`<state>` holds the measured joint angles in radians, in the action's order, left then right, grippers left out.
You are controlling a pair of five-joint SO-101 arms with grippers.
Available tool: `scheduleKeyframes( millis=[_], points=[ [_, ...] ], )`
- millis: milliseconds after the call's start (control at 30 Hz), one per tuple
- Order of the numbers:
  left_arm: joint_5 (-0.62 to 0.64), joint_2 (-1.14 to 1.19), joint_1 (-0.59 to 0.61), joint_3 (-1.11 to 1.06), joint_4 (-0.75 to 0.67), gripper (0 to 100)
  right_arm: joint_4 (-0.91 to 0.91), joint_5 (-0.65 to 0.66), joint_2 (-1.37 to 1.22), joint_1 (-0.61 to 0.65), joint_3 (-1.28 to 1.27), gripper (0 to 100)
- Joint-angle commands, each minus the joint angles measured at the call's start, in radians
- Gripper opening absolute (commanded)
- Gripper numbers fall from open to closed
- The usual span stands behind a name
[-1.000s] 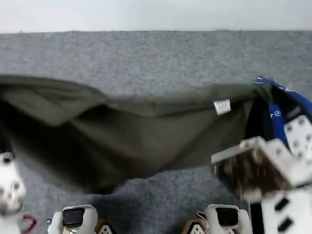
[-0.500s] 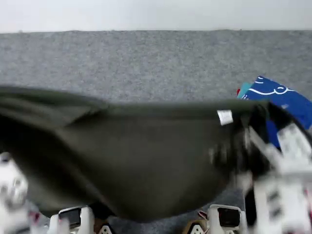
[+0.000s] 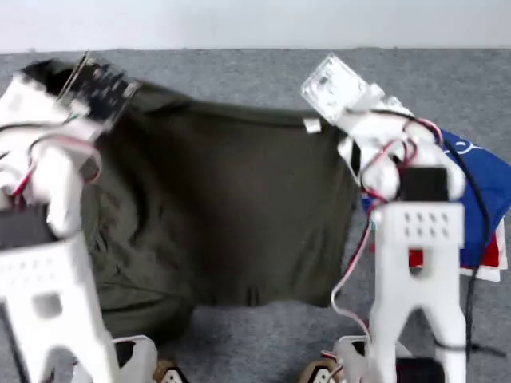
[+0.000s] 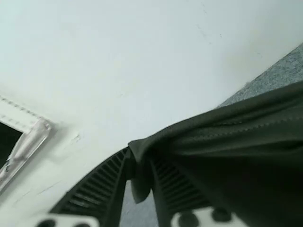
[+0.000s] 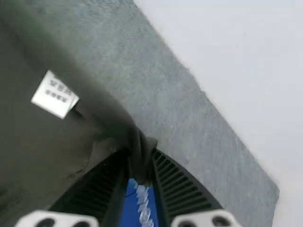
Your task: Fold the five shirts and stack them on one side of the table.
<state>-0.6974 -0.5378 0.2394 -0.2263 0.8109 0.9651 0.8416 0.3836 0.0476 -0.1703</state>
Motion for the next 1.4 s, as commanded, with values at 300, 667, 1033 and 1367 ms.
scheduleKeyframes(
  millis=[300,667,1033,1367],
  points=[
    [-0.012,0.597,-0.025,0.137,-0.583,1,-0.579,0.011,-0.492,0.005,0.141,1.0],
    [-0.017,0.945,-0.025,0.547,-0.548,1,-0.656,0.141,-0.964,0.07,0.707,1.0],
    [-0.018,0.91,-0.011,0.581,-0.192,1,-0.255,0.178,-0.926,0.11,0.77,1.0],
    [-0.13,0.783,-0.02,0.581,0.407,1,0.136,0.178,-0.865,0.062,0.77,1.0]
  ],
)
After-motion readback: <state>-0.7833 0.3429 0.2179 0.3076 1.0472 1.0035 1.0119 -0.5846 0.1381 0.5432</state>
